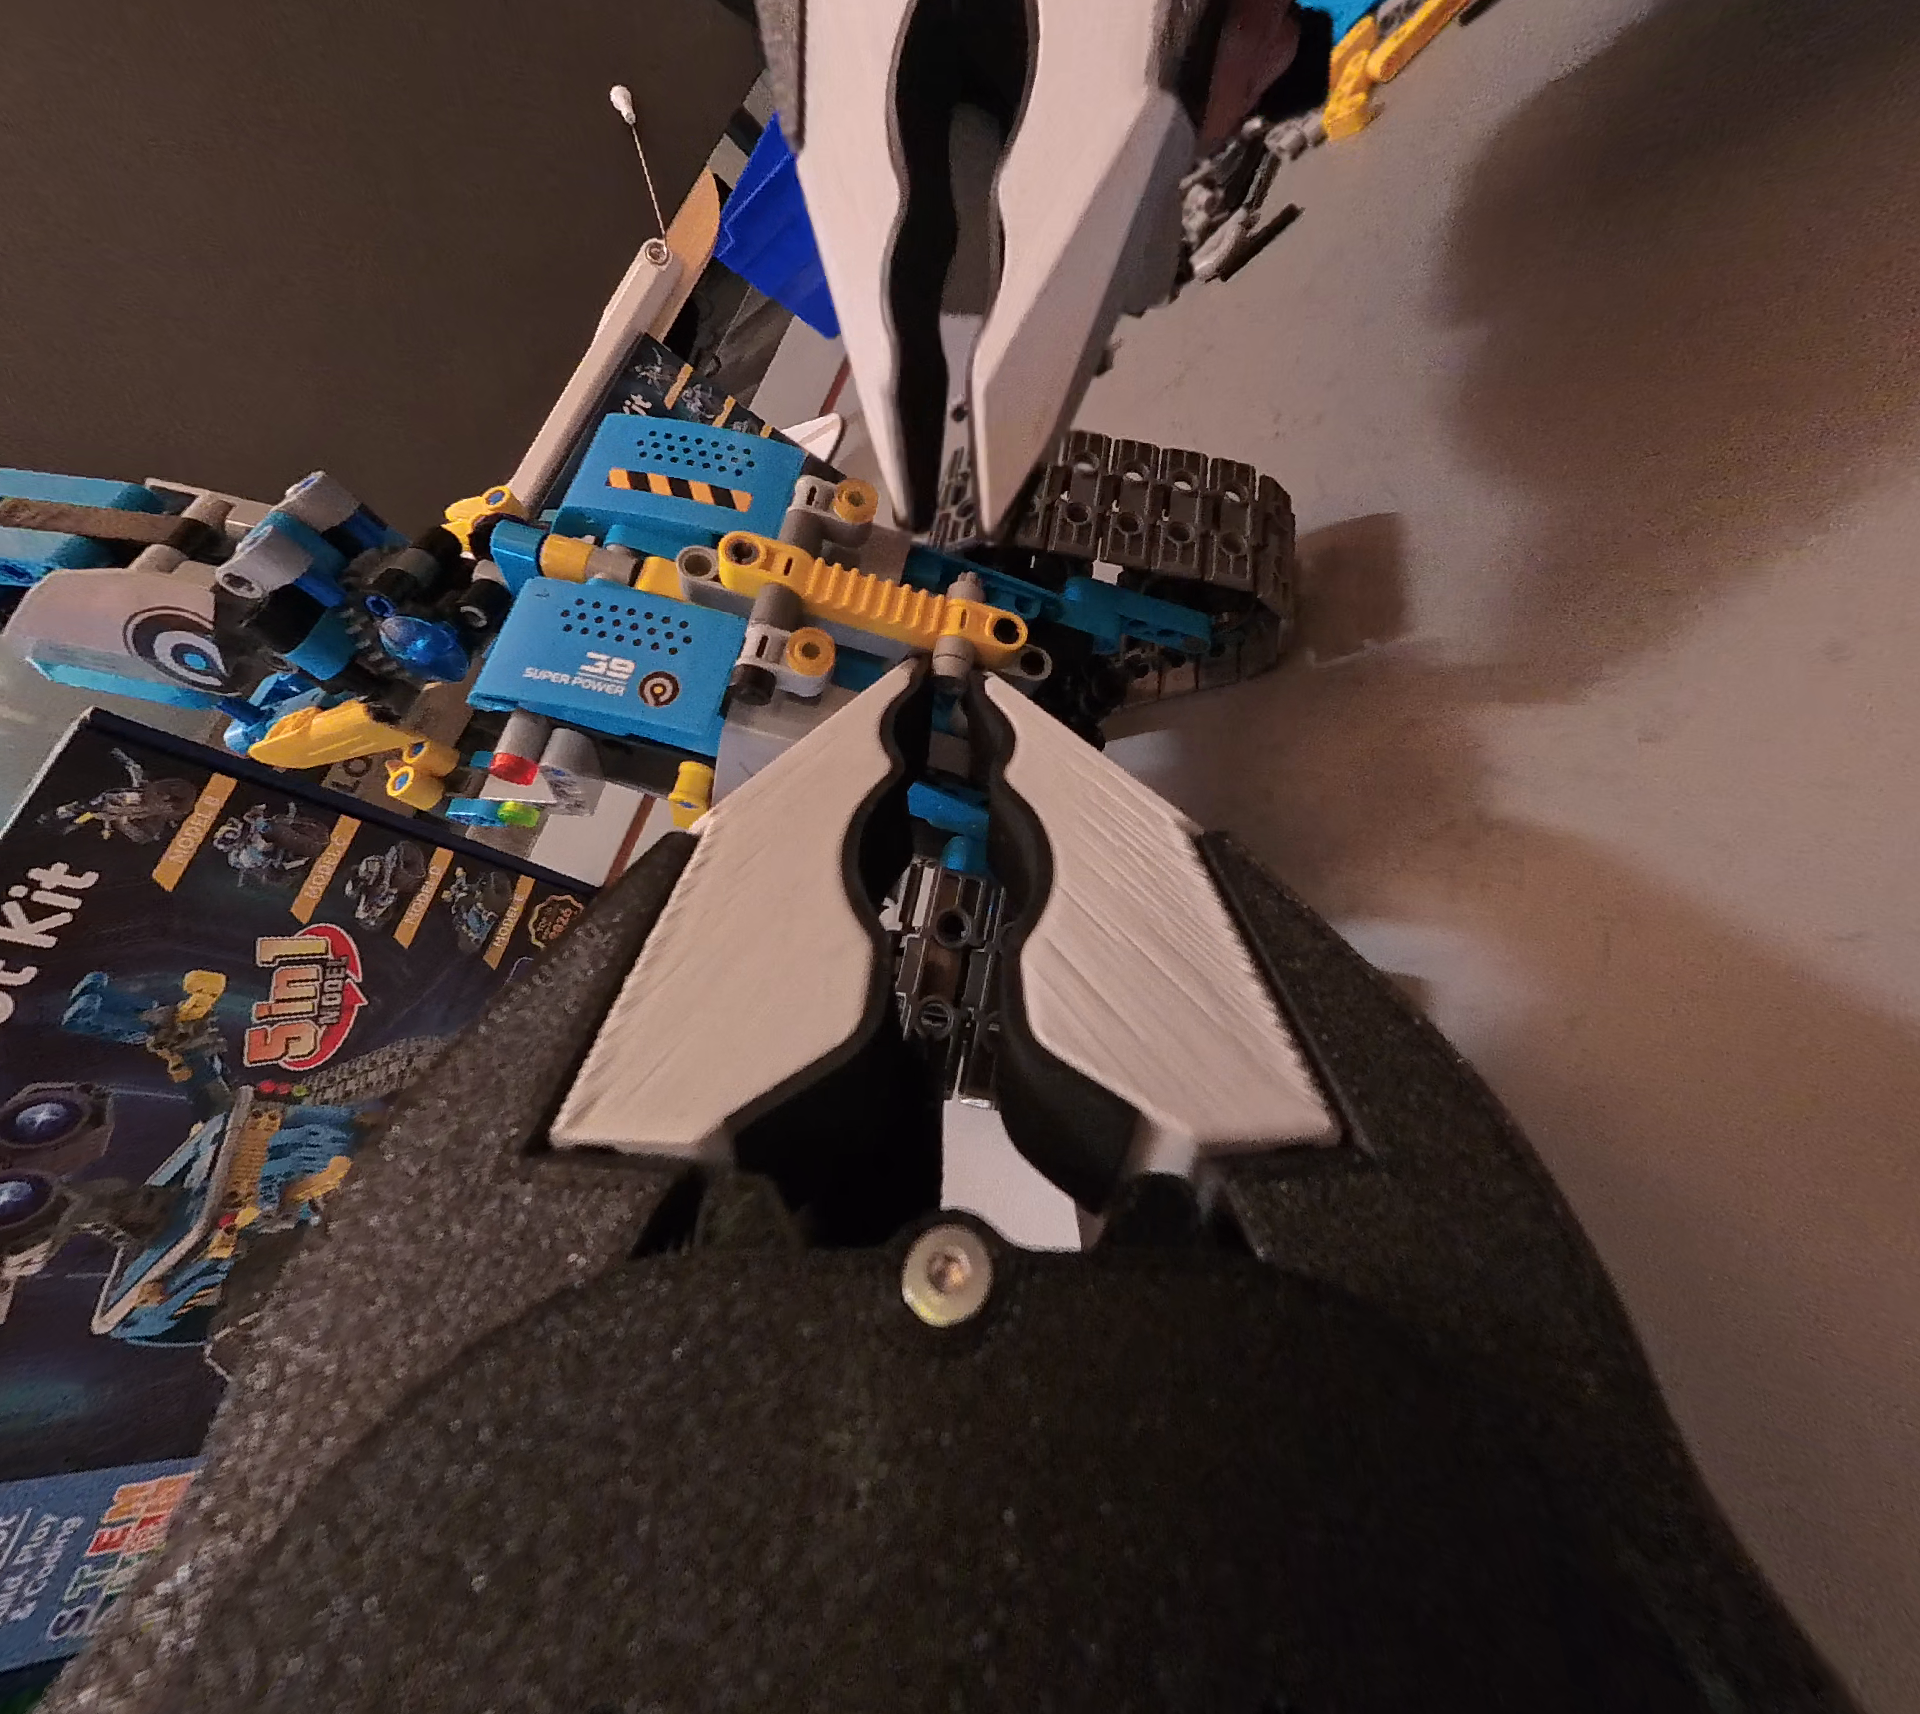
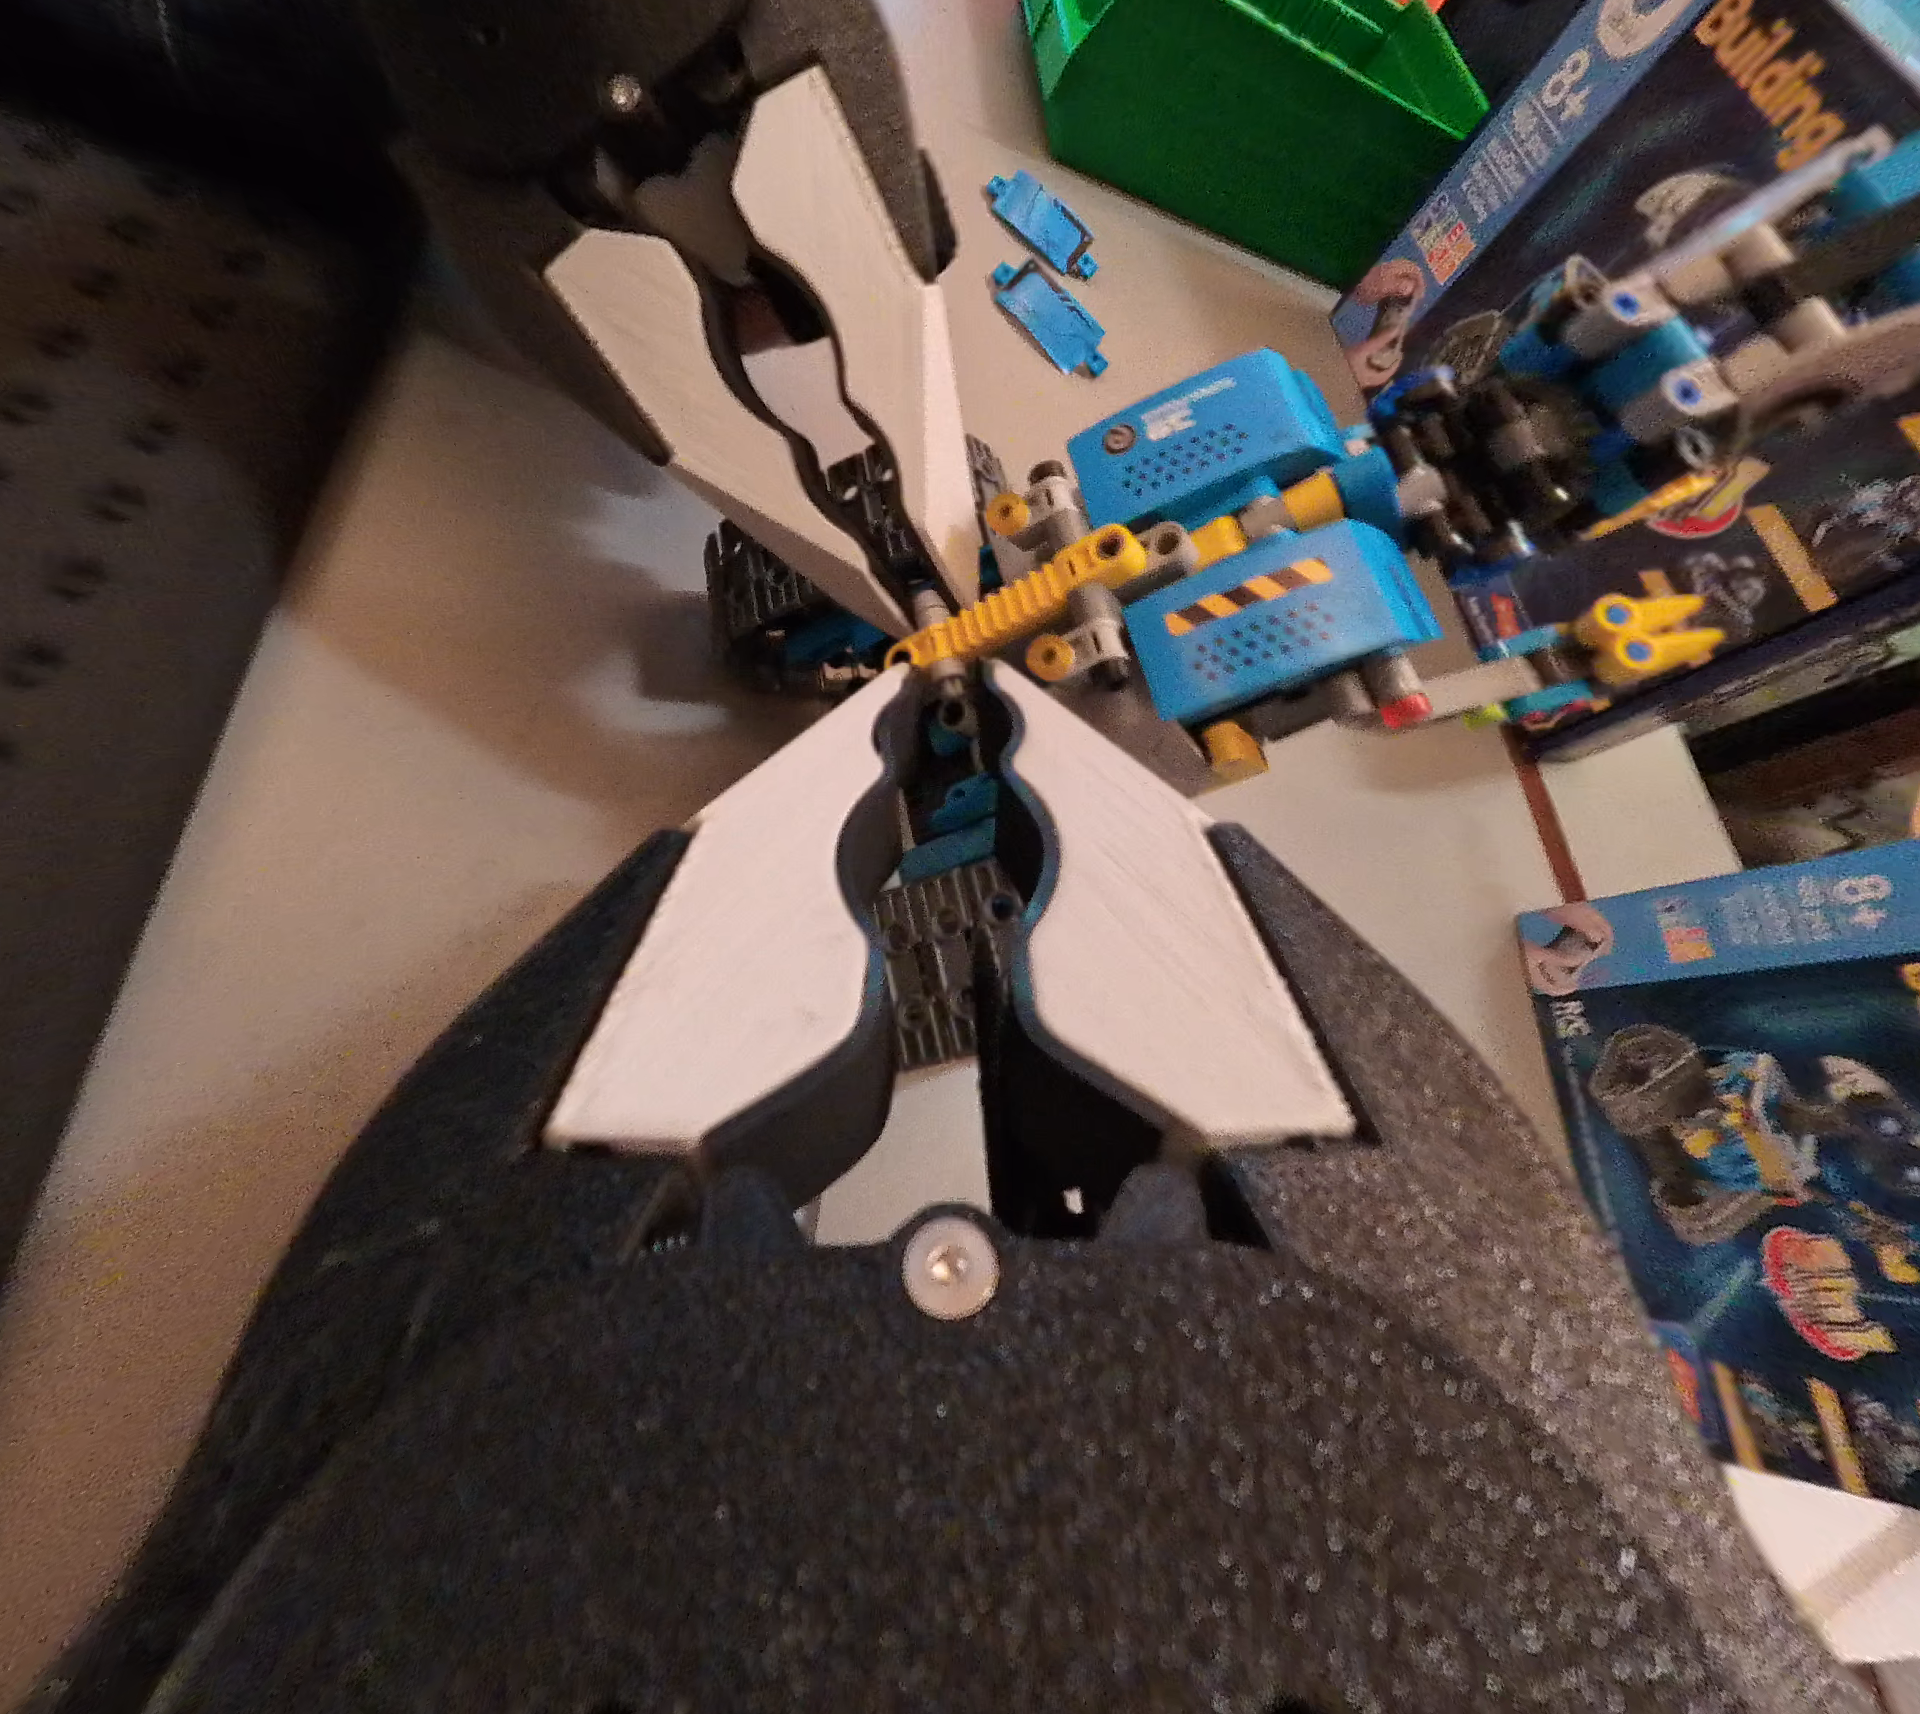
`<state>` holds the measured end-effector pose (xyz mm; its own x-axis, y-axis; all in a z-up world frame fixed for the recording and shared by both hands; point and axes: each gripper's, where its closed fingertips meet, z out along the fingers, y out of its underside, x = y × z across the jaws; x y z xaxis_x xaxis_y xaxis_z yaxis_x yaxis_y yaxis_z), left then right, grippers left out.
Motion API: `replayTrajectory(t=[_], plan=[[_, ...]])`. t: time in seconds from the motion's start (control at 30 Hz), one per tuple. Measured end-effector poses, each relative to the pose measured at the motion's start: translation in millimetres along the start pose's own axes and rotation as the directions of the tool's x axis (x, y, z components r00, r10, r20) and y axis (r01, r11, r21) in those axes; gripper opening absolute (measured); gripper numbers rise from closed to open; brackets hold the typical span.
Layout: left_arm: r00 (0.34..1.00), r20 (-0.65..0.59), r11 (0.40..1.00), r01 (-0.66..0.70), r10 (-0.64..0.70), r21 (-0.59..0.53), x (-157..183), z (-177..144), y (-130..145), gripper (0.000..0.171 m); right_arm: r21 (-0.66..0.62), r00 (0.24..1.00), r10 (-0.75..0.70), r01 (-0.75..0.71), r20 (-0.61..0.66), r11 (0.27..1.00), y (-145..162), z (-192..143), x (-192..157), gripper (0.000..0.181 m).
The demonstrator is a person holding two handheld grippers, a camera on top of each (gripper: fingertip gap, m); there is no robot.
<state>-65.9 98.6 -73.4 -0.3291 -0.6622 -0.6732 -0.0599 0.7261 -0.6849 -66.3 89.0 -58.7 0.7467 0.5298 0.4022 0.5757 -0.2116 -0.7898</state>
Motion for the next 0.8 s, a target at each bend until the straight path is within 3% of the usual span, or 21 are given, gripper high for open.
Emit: replayTrajectory(t=[0.17, 0.33, 0.43, 0.57, 0.8], plan=[[0.999, -0.02, 0.999, 0.044, -0.044, 0.003, 0.5, -0.1, 0.0, 0.005, -0.038, 0.989, -0.122, 0.119, -0.079, 0.992, 2.0, 7.2, 1.4, 0.008], [0.991, -0.051, 0.992, 0.123, -0.123, -0.004, -0.7, -1.0, 1.9, 0.005, -0.138, 0.929, -0.334, 0.314, -0.161, 0.939, -0.2, 9.4, 2.6, 0.008], [0.999, -0.014, 0.999, 0.044, -0.045, -0.02, -1.9, -0.8, 2.6, 0.004, -0.262, 0.842, -0.508, 0.456, -0.181, 0.85, -1.2, 9.7, 1.9, 0.007], [0.988, 0.07, 0.989, -0.131, 0.136, -0.073, -5.0, -0.8, 5.1, 0.005, -0.367, 0.794, -0.583, 0.498, -0.172, 0.786, 0.1, 12.0, 1.8, 0.002], [0.978, 0.089, 0.979, -0.182, 0.19, -0.091, -4.9, -1.2, 5.0, 0.005, -0.419, 0.805, -0.567, 0.459, -0.178, 0.783, 4.6, 8.9, 6.5, 0.01]])
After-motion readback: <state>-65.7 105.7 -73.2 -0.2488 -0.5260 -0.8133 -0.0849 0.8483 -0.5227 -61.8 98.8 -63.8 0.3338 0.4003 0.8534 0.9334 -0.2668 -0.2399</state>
